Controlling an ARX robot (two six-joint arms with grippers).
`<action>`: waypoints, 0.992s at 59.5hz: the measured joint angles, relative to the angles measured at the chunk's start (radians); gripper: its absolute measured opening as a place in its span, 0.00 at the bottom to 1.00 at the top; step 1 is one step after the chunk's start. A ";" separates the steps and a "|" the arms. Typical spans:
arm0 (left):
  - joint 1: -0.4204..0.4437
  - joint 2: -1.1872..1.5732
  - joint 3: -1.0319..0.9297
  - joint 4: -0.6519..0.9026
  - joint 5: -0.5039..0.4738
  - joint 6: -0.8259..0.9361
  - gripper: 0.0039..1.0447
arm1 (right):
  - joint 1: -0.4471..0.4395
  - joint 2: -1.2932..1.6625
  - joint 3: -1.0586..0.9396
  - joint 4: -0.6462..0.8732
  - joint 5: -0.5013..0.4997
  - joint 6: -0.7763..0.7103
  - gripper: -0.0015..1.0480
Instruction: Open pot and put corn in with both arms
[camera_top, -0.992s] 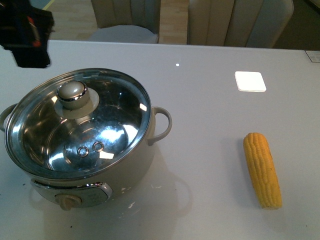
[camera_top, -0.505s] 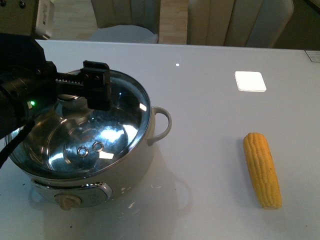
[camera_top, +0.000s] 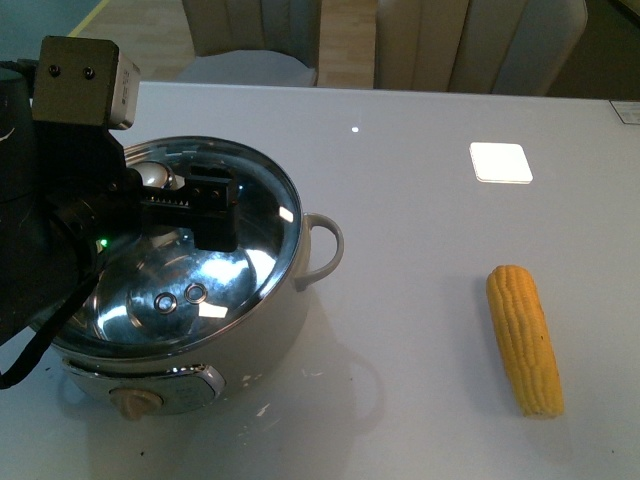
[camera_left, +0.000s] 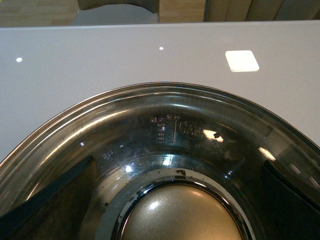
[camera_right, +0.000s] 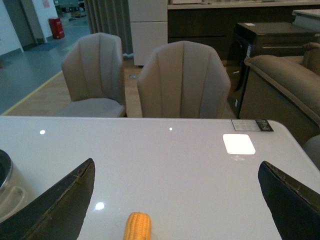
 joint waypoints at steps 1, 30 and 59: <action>0.000 0.000 0.001 -0.002 0.000 -0.001 0.94 | 0.000 0.000 0.000 0.000 0.000 0.000 0.92; 0.003 -0.006 0.020 -0.034 -0.015 -0.029 0.40 | 0.000 0.000 0.000 0.000 0.000 0.000 0.92; 0.010 -0.072 0.028 -0.117 -0.029 -0.002 0.39 | 0.000 0.000 0.000 0.000 0.000 0.000 0.92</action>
